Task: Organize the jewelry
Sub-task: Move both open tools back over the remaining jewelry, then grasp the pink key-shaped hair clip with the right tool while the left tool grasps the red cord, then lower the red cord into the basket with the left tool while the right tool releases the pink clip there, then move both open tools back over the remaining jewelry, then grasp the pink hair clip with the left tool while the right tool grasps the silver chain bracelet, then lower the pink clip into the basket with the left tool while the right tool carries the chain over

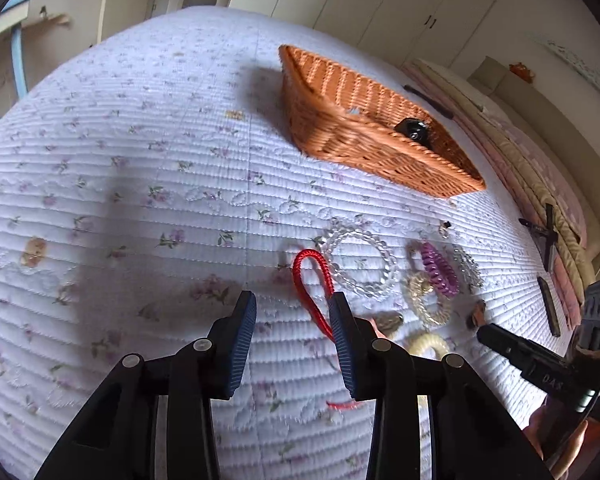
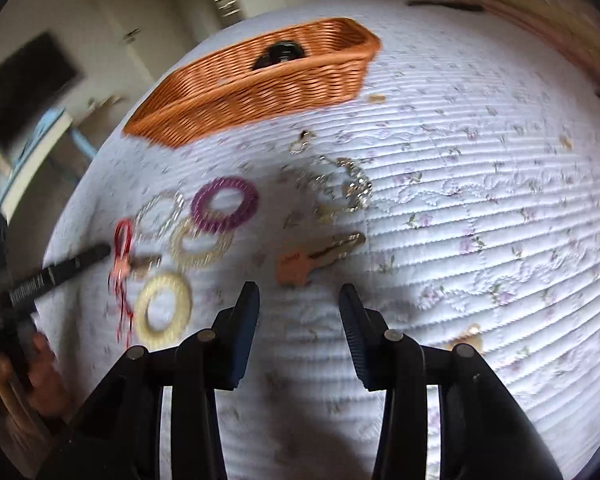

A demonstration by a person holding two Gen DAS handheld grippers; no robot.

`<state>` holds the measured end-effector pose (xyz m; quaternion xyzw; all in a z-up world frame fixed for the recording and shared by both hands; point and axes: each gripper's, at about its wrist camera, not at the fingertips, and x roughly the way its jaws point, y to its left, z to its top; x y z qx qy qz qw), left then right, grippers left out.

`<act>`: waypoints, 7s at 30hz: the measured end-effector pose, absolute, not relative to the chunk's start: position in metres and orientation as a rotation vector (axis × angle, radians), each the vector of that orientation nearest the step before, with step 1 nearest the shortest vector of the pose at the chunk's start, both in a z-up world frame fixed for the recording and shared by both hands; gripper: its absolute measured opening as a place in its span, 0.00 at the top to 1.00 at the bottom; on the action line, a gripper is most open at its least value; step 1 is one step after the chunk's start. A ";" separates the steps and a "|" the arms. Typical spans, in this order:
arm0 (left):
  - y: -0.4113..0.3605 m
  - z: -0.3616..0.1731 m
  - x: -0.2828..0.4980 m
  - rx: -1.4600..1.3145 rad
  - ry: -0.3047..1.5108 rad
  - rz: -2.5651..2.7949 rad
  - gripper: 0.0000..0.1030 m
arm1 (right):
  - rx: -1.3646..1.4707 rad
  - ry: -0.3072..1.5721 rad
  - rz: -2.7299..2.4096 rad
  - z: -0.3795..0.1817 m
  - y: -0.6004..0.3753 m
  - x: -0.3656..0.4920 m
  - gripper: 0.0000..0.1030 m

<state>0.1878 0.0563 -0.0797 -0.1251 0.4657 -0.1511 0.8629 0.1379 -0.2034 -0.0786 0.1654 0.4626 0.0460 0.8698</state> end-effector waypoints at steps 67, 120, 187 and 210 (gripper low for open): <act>-0.024 0.028 0.395 -0.126 0.717 -0.392 0.96 | 0.112 0.703 0.281 0.050 -0.175 0.366 0.75; 0.021 0.067 0.170 -0.030 0.554 -0.357 0.43 | 0.069 0.583 0.319 0.094 -0.196 0.178 0.53; -0.007 -0.022 0.153 0.100 0.811 -0.559 0.78 | 0.134 0.803 0.202 -0.037 -0.229 0.172 0.89; -0.021 0.040 0.292 -0.050 0.699 -0.477 0.78 | 0.173 0.680 0.246 0.059 -0.250 0.258 0.98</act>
